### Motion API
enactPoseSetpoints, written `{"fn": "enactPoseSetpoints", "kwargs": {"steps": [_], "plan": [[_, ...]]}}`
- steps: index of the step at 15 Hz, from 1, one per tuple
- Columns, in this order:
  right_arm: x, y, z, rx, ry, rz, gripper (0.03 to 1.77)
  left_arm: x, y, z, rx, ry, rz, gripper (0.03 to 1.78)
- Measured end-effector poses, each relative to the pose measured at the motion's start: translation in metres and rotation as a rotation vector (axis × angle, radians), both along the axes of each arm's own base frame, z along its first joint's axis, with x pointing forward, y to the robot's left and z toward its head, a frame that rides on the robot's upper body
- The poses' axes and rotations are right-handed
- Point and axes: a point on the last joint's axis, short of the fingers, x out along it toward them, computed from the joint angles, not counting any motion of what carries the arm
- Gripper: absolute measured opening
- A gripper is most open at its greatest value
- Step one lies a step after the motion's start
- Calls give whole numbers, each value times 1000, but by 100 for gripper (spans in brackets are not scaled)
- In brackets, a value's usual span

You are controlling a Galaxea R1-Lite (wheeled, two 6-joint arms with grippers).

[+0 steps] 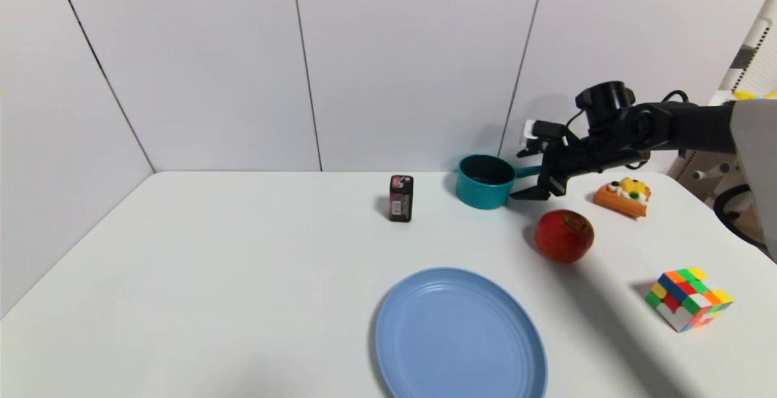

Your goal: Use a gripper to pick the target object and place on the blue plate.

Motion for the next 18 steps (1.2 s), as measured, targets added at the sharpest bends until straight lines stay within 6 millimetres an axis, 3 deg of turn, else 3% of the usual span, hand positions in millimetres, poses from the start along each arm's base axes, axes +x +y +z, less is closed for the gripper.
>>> {"fn": "enactPoseSetpoints", "kwargs": {"steps": [2,3,6,9,11,18], "plan": [[1,0,-1,-2,0,0,170,0,0,0,0,0,0,169],[1,0,-1,-2,1,0,157,0,0,0,0,0,0,169],[1,1,-2,-3,3,0,110,0,0,0,0,1,0,169],[1,0,-2,-4,5,-6,78,0,0,0,0,0,0,169],[1,-2,-3,-4,9,-11,27,0,0,0,0,1,0,169],[0,-4,-2,-4,13,-12,27,0,0,0,0,0,0,169]]}}
